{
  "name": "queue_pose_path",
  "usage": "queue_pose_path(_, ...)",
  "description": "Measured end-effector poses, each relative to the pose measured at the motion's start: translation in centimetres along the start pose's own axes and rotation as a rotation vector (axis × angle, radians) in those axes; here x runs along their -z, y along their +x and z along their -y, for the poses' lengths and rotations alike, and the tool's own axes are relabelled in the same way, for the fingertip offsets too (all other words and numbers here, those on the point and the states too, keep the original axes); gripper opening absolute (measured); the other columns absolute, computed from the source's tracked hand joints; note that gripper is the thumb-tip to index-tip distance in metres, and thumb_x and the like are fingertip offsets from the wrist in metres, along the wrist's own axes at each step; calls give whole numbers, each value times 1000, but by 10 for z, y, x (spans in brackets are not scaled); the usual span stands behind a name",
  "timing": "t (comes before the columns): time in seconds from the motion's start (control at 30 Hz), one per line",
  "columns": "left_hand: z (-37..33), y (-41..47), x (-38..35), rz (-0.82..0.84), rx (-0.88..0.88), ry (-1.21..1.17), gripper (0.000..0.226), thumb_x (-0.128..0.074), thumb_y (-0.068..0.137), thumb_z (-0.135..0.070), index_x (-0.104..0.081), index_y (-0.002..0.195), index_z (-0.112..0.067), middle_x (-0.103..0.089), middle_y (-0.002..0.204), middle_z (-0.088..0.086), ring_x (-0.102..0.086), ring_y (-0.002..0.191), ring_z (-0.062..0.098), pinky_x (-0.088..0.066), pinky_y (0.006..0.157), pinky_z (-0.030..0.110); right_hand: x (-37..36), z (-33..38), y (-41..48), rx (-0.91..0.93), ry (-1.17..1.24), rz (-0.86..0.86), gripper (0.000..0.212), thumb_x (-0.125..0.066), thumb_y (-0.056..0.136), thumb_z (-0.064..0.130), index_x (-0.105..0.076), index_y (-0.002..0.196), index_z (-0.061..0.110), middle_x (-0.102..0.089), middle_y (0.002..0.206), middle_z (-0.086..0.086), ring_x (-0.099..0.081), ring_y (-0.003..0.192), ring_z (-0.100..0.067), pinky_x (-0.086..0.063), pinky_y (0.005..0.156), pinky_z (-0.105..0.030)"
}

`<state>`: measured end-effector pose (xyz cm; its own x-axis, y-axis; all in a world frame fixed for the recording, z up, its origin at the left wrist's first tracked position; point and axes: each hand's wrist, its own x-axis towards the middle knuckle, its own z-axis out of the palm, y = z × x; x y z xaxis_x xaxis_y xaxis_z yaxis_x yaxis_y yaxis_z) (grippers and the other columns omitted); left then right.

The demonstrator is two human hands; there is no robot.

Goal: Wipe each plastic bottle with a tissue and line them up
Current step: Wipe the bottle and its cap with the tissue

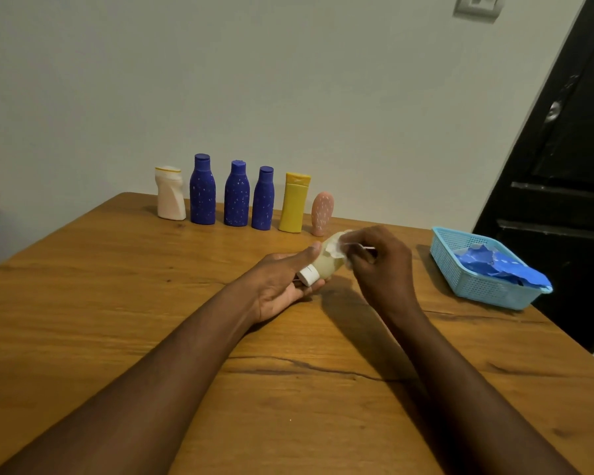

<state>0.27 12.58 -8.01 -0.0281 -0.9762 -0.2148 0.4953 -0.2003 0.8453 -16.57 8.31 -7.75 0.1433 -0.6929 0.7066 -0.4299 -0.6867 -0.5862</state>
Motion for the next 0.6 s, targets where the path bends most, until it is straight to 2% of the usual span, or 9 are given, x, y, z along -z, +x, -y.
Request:
queue_pose_path(0.07,2,-1,-4,16,22,33,46,-74,93,-24,-61,127,4,-66,126,24,-69,114,33,-63,76,31,2,-4,3,-36,16,-73,21,-68,85,-4,-75,97,11,-70,101,-1,-65,97,-9,-56,84,-19)
queue_pose_path(0.13,4,0,-5,11,25,26,48,-74,93,-24,-60,130,3,-64,129,23,-67,116,34,-63,77,32,-1,-4,1,-7,-38,-68,21,-68,86,-1,-74,100,13,-69,103,0,-63,99,-11,-55,85,-21)
queue_pose_path(0.27,4,4,1,-21,-7,-46,39,-70,96,-26,-65,125,0,-72,123,20,-70,115,31,-62,86,36,-13,5,-7,101,-166,150,25,-68,88,5,-73,107,20,-66,109,4,-58,102,-13,-54,84,-33)
queue_pose_path(0.33,4,4,3,-39,-20,-84,36,-68,98,-26,-66,122,1,-77,114,18,-72,110,29,-62,86,37,-15,8,-8,136,-180,246,26,-68,88,3,-74,107,20,-65,111,4,-58,102,-11,-55,84,-33)
queue_pose_path(0.4,2,4,3,-47,-28,-95,37,-67,99,-26,-66,123,1,-76,115,19,-72,110,28,-63,83,35,-12,7,-7,99,-132,289,26,-70,86,-1,-76,102,19,-66,110,6,-59,101,-9,-56,85,-30)
queue_pose_path(0.5,0,1,0,-42,-34,-68,32,-68,98,-26,-65,117,0,-70,119,22,-71,108,30,-62,78,32,-4,-2,-2,27,-78,148,23,-72,84,-2,-75,95,17,-67,104,4,-62,97,-10,-56,82,-29)
queue_pose_path(0.6,-2,-3,-4,-5,-17,-55,27,-66,99,-25,-63,112,-1,-67,117,25,-71,102,32,-62,76,30,1,-10,1,-65,-9,5,17,-68,89,6,-71,101,18,-69,103,6,-64,94,-10,-57,76,-26)
